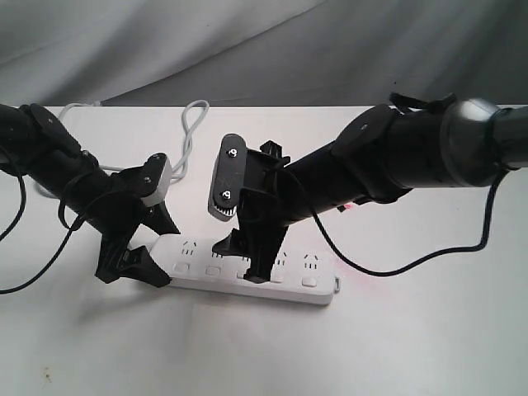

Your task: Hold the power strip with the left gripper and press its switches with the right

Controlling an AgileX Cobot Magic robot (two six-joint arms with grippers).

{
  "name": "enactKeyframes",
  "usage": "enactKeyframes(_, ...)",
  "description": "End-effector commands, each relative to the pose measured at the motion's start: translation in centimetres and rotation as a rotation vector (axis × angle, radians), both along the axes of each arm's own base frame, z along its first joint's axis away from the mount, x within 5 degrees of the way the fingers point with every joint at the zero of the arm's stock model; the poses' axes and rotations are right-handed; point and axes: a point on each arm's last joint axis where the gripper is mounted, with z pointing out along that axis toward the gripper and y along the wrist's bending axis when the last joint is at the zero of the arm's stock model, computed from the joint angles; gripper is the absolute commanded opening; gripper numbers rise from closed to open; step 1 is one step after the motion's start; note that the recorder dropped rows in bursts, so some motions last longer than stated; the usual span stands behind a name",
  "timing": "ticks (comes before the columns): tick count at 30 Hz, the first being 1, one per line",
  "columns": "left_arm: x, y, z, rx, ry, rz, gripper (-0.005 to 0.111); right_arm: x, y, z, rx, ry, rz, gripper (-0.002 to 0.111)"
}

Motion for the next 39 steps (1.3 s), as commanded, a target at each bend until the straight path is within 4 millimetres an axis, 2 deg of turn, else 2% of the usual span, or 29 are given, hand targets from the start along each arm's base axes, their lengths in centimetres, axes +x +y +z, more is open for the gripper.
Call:
enactKeyframes(1, -0.2, -0.1, -0.2, 0.005, 0.022, -0.015, 0.064, -0.4, -1.1, -0.7, -0.029, 0.017, -0.012, 0.064)
enactKeyframes(12, -0.2, -0.1, -0.2, 0.005, 0.023, -0.013, 0.064, -0.1, -1.3, -2.9, -0.076, 0.033, -0.044, 0.064)
enactKeyframes(32, -0.2, -0.1, -0.2, 0.005, 0.024, -0.013, 0.064, 0.0, -1.4, -3.0, -0.082, 0.022, -0.054, 0.064)
enactKeyframes(39, -0.2, -0.1, -0.2, 0.005, 0.022, -0.015, 0.064, -0.5, -1.9, -6.0, -0.149, 0.077, -0.039, 0.064)
